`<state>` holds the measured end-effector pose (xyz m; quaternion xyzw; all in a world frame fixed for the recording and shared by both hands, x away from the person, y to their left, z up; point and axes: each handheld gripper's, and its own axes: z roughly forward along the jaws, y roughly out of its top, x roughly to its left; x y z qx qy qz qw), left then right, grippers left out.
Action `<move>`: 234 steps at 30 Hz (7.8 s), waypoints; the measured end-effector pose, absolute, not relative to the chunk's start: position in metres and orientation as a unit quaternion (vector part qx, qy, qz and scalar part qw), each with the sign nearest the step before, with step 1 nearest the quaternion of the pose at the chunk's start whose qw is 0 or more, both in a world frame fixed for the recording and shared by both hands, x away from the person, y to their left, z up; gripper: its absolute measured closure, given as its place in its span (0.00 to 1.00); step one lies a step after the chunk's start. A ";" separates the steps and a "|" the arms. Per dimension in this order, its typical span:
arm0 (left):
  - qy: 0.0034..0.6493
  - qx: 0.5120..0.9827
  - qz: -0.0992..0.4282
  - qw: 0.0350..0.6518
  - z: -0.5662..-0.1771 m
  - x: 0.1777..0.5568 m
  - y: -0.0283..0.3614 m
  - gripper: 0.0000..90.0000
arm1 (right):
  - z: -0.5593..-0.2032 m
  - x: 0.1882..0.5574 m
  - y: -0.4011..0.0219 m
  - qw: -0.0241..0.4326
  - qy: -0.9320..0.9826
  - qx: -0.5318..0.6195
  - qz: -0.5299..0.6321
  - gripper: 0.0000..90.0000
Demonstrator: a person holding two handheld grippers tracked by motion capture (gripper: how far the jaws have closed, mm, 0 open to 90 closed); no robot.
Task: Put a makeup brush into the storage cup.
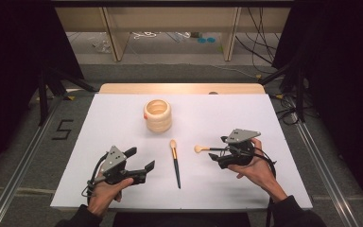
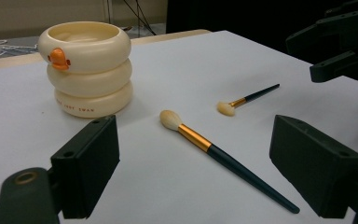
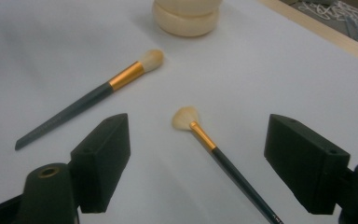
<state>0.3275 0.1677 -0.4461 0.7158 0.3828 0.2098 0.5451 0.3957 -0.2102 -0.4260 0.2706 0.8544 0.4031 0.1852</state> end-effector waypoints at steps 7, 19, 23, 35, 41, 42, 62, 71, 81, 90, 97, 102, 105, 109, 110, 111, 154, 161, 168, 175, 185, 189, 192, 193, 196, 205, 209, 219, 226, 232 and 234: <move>0.382 0.718 0.209 0.543 -0.447 0.328 0.168 0.17 | -0.428 0.412 -0.206 0.168 0.882 0.255 0.360 0.32; 0.389 0.714 0.207 0.544 -0.447 0.329 0.170 0.17 | -0.440 0.436 -0.199 0.143 0.909 0.253 0.299 0.39; 0.386 0.717 0.208 0.542 -0.447 0.330 0.170 0.17 | -0.447 0.443 -0.197 0.130 0.915 0.258 0.280 0.42; 0.386 0.717 0.206 0.543 -0.448 0.331 0.170 0.17 | -0.453 0.460 -0.193 0.119 0.936 0.235 0.234 0.49; 0.384 0.718 0.205 0.542 -0.448 0.331 0.170 0.17 | -0.453 0.473 -0.181 0.092 0.955 0.211 0.189 0.53; 0.385 0.718 0.204 0.543 -0.448 0.331 0.170 0.17 | -0.453 0.474 -0.180 0.090 0.956 0.210 0.184 0.53; 0.388 0.718 0.206 0.540 -0.447 0.331 0.173 0.18 | -0.450 0.495 -0.182 0.059 0.964 0.216 0.145 0.63; 0.390 0.715 0.203 0.543 -0.447 0.331 0.174 0.18 | -0.455 0.498 -0.180 0.038 0.968 0.212 0.130 0.72; 0.391 0.714 0.203 0.544 -0.446 0.332 0.174 0.18 | -0.454 0.502 -0.177 0.031 0.975 0.195 0.103 0.84; 0.393 0.713 0.202 0.545 -0.446 0.332 0.175 0.18 | -0.453 0.507 -0.170 0.021 0.978 0.190 0.079 0.89; 0.393 0.712 0.203 0.545 -0.446 0.332 0.176 0.18 | -0.452 0.510 -0.165 0.013 0.981 0.185 0.059 0.91; 0.392 0.713 0.202 0.544 -0.446 0.332 0.175 0.18 | -0.454 0.513 -0.165 0.018 0.982 0.177 0.061 0.92; 0.391 0.713 0.202 0.545 -0.446 0.332 0.175 0.18 | -0.454 0.512 -0.164 0.019 0.982 0.177 0.059 0.92; 0.392 0.715 0.201 0.544 -0.446 0.332 0.174 0.18 | -0.454 0.511 -0.162 0.022 0.984 0.172 0.051 0.92; 0.393 0.713 0.200 0.545 -0.446 0.332 0.174 0.18 | -0.453 0.511 -0.159 0.028 0.985 0.166 0.041 0.92; 0.390 0.716 0.202 0.543 -0.446 0.332 0.175 0.18 | -0.453 0.510 -0.157 0.029 0.985 0.167 0.036 0.92; 0.400 0.712 0.194 0.543 -0.448 0.343 0.176 0.18 | -0.396 0.495 -0.181 0.039 0.907 0.207 0.365 0.93; 0.394 0.723 0.178 0.539 -0.452 0.349 0.160 0.18 | -0.392 0.483 -0.177 0.029 0.890 0.199 0.408 0.93; 0.373 0.731 0.170 0.545 -0.450 0.357 0.133 0.18 | -0.383 0.462 -0.167 0.041 0.865 0.201 0.458 0.93; 0.349 0.740 0.162 0.551 -0.450 0.360 0.112 0.18 | -0.384 0.450 -0.157 0.039 0.859 0.193 0.472 0.93; 0.354 0.726 0.131 0.574 -0.451 0.366 0.101 0.28 | -0.391 0.442 -0.140 0.007 0.832 0.197 0.519 0.93; 0.352 0.727 0.129 0.576 -0.451 0.366 0.099 0.31 | -0.392 0.440 -0.136 0.001 0.832 0.191 0.521 0.93; 0.343 0.732 0.140 0.571 -0.449 0.366 0.098 0.33 | -0.396 0.438 -0.131 0.000 0.833 0.181 0.523 0.93; 0.337 0.734 0.143 0.572 -0.450 0.366 0.098 0.37 | -0.397 0.436 -0.126 -0.009 0.828 0.179 0.531 0.93; 0.327 0.735 0.144 0.576 -0.449 0.366 0.096 0.42 | -0.396 0.433 -0.121 -0.011 0.828 0.171 0.533 0.93; 0.305 0.737 0.126 0.590 -0.450 0.368 0.093 0.57 | -0.395 0.429 -0.115 -0.016 0.825 0.171 0.539 0.93; 0.303 0.735 0.124 0.594 -0.449 0.369 0.094 0.61 | -0.396 0.429 -0.115 -0.019 0.823 0.175 0.541 0.93; 0.317 0.720 0.107 0.608 -0.446 0.371 0.098 0.73 | -0.398 0.428 -0.113 -0.026 0.820 0.179 0.543 0.93; 0.322 0.714 0.091 0.615 -0.445 0.369 0.098 0.79 | -0.400 0.429 -0.114 -0.025 0.816 0.185 0.547 0.93; 0.319 0.717 0.091 0.613 -0.445 0.371 0.100 0.83 | -0.401 0.430 -0.114 -0.030 0.808 0.184 0.559 0.93; 0.321 0.715 0.095 0.613 -0.445 0.371 0.100 0.84 | -0.401 0.430 -0.114 -0.030 0.807 0.186 0.560 0.93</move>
